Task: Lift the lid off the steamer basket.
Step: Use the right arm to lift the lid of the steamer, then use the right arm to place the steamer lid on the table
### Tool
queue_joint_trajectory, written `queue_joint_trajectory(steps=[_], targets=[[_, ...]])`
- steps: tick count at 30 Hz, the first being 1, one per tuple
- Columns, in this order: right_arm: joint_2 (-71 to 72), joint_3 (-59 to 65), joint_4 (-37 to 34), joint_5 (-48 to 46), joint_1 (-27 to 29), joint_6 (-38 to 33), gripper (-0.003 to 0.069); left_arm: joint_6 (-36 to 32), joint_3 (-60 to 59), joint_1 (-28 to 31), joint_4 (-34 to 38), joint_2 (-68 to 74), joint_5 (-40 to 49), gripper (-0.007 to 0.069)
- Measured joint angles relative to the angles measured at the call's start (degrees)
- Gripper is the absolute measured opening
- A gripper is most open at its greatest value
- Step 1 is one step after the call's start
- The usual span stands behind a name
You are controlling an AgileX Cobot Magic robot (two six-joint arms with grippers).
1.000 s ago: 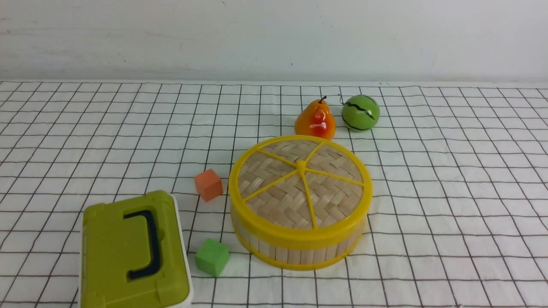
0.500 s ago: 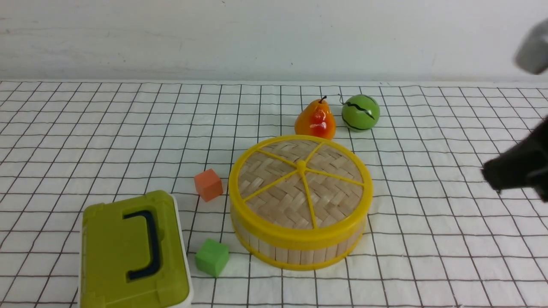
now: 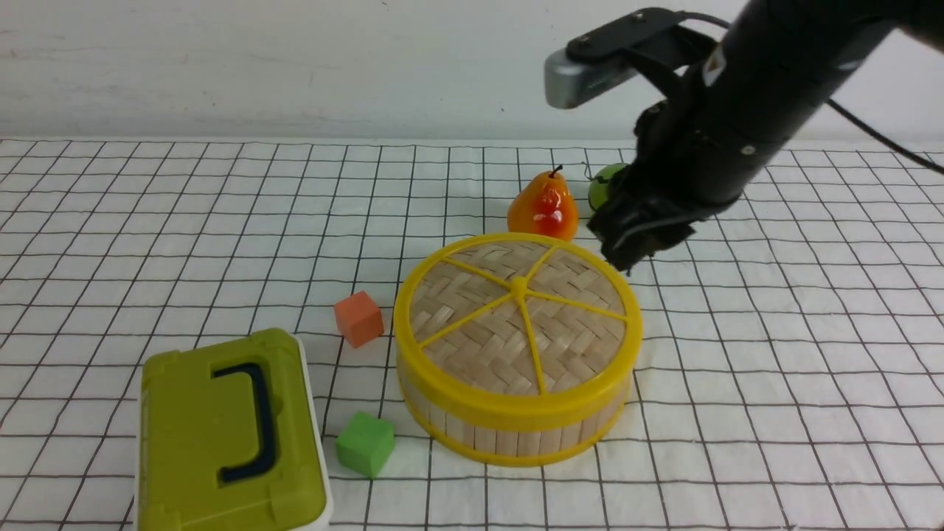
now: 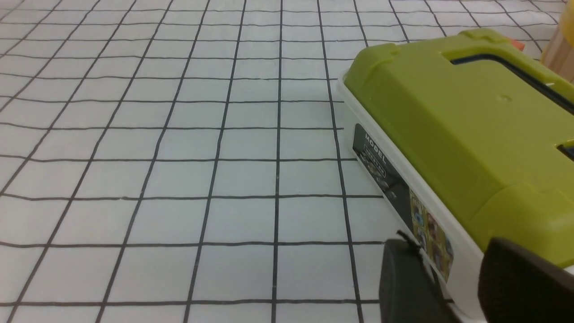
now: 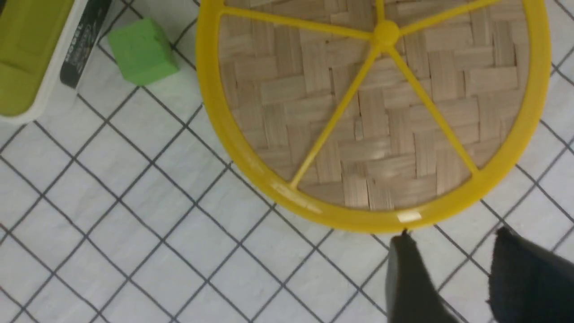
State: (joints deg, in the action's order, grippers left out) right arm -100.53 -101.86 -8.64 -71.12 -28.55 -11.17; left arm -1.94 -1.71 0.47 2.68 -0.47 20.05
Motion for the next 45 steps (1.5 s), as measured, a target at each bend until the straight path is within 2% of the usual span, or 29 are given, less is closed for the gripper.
queue_joint_trajectory(steps=[5,12,19,26,30,34,41,45], targets=[[-7.48,-5.41,-1.7,2.35,-0.77,0.02,0.0417,0.0,0.0,0.0,0.0,0.0,0.0,0.0239],[-17.24,-13.9,2.61,2.96,-3.87,2.78,0.041,0.0,0.0,0.0,0.0,0.0,0.0,0.0239],[-21.79,-16.1,4.82,3.24,-4.03,4.4,0.0384,0.0,0.0,0.0,0.0,0.0,0.0,0.0239],[-23.7,-16.12,6.84,4.91,-4.03,6.48,0.0316,0.0,0.0,0.0,0.0,0.0,0.0,0.0239],[-24.09,-16.17,7.3,5.71,-4.03,7.48,0.0242,0.0,0.0,0.0,0.0,0.0,0.0,0.0239],[-24.11,-16.18,7.02,5.71,-4.03,7.53,0.0115,0.0,0.0,0.0,0.0,0.0,0.0,0.0239],[-22.85,-17.25,7.15,3.75,-4.03,7.53,0.0105,0.0,0.0,0.0,0.0,0.0,0.0,0.0239],[-14.22,-18.2,7.05,0.03,-1.92,7.46,0.0105,0.0,0.0,0.0,0.0,0.0,0.0,0.0239]])
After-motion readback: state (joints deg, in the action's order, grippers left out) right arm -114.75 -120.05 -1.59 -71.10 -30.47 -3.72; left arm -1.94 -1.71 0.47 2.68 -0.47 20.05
